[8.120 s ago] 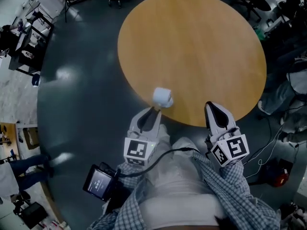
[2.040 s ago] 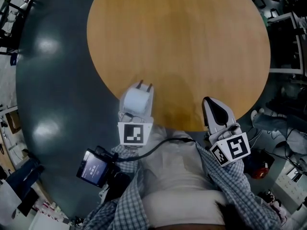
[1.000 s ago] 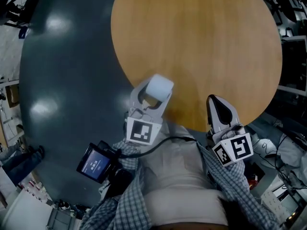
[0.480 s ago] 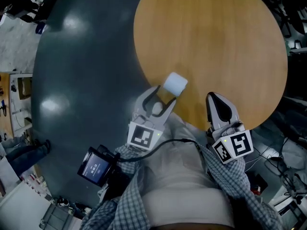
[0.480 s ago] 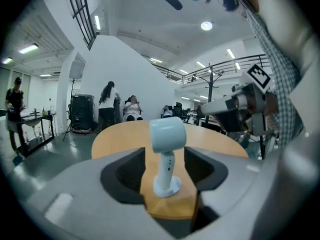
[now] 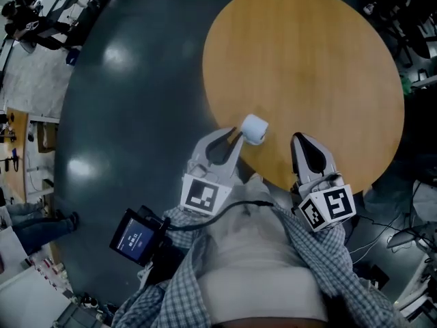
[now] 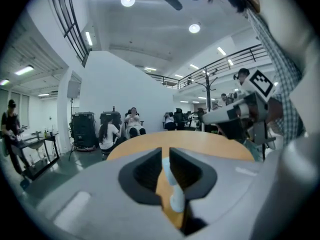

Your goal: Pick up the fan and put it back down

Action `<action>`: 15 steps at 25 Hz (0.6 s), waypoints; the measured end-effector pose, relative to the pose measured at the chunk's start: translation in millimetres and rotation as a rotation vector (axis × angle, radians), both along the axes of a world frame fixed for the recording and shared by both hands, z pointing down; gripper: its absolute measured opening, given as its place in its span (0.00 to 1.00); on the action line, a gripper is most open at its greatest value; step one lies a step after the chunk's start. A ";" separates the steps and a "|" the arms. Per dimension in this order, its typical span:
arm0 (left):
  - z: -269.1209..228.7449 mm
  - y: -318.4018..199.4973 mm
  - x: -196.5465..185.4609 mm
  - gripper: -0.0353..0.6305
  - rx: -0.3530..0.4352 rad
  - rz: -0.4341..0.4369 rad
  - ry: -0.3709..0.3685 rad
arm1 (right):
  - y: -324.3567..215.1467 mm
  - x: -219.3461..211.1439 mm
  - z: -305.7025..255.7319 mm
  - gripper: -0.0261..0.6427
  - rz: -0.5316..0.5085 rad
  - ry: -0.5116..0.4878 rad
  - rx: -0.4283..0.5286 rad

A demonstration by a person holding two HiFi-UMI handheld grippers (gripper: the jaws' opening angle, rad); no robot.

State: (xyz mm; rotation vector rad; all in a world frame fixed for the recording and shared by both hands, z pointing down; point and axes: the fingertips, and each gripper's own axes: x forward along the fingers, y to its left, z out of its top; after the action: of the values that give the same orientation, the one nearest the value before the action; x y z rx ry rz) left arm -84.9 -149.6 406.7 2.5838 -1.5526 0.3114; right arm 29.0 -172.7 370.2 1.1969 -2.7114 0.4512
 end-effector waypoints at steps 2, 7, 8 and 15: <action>-4.0 -8.1 -7.1 0.09 0.031 -0.008 0.006 | -1.3 -4.9 -1.6 0.04 0.006 0.002 0.014; -19.2 -22.4 -4.3 0.05 0.045 0.011 0.026 | -8.2 -1.8 -8.9 0.04 0.039 0.003 0.043; -21.7 -24.2 -2.2 0.05 0.046 0.012 0.045 | -7.9 1.2 -9.8 0.04 0.047 0.005 0.047; -32.9 -35.6 6.6 0.05 0.079 0.021 0.075 | -6.6 12.3 -11.9 0.04 0.061 0.028 0.063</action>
State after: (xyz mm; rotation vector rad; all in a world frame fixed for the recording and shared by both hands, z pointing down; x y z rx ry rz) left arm -78.3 -185.2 373.7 2.6395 -1.5440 0.1559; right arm 41.3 -179.3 358.3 1.2951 -2.6904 0.3562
